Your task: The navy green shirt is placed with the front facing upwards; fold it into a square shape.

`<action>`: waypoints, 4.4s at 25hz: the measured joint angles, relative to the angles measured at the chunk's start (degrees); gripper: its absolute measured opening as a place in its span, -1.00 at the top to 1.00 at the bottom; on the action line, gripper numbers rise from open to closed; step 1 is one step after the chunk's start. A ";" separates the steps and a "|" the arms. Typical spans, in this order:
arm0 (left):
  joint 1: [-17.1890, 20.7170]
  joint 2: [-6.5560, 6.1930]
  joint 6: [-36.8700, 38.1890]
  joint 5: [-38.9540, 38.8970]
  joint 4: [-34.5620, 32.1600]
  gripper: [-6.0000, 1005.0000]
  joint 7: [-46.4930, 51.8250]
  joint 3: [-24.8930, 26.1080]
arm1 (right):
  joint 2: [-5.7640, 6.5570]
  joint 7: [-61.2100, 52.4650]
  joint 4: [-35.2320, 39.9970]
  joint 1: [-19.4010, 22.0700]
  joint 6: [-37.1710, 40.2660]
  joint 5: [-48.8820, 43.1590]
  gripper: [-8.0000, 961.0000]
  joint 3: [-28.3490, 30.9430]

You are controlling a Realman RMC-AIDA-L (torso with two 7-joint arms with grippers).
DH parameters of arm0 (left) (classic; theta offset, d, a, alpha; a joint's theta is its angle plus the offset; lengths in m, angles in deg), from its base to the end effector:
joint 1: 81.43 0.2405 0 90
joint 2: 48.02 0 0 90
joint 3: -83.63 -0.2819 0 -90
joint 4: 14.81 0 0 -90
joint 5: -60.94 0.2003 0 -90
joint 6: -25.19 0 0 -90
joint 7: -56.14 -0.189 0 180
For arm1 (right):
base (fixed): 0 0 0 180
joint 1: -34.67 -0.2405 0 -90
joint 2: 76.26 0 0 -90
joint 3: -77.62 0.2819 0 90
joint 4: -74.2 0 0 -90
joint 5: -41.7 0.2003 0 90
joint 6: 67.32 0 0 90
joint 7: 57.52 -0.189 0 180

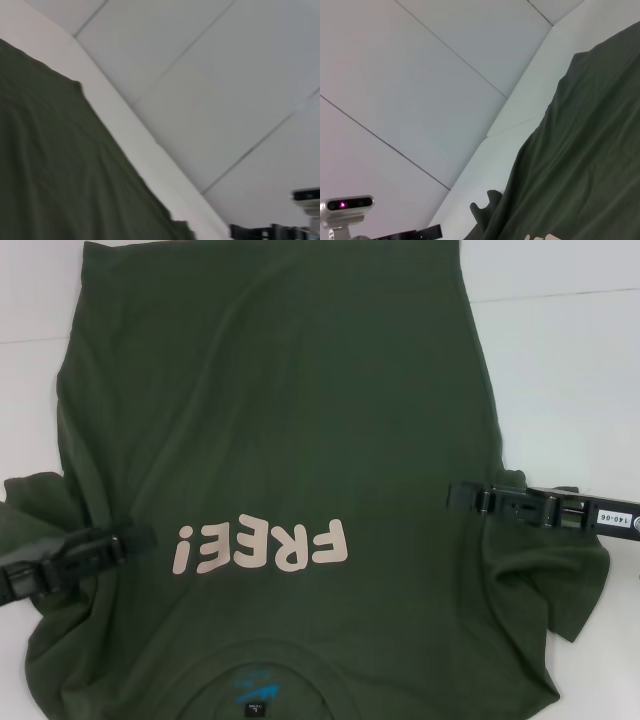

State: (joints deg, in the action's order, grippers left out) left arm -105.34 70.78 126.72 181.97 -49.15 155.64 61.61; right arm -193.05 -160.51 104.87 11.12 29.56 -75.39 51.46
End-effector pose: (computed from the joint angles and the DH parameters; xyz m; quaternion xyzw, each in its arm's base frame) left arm -0.2939 0.2965 -0.0276 -0.8216 -0.4549 -0.3371 0.0660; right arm 0.3044 0.3045 -0.0271 -0.7990 0.4946 0.3341 0.0735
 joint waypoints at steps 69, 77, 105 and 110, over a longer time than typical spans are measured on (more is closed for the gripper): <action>-3.45 -3.27 -30.12 10.99 -3.86 -0.77 1.78 -0.89 | 3.43 -3.53 0.35 2.69 2.29 1.60 -0.72 7.00; -3.43 -3.04 -31.17 10.82 -3.21 -0.77 0.95 -1.45 | 3.43 -3.54 0.35 2.59 2.36 1.60 -0.72 7.00; -3.35 -2.78 -22.07 10.38 -4.34 -0.74 0.90 -0.93 | 3.31 -3.53 -0.01 2.73 2.41 1.51 -0.72 7.00; -3.74 -2.86 -19.02 10.36 -4.79 -0.74 0.99 -0.92 | 3.25 -3.48 -0.08 2.73 2.30 1.48 -0.72 6.92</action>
State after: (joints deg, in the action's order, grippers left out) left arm -109.08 67.92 107.70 192.33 -53.94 156.63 60.69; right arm -189.80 -163.99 104.79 13.85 31.87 -73.90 58.38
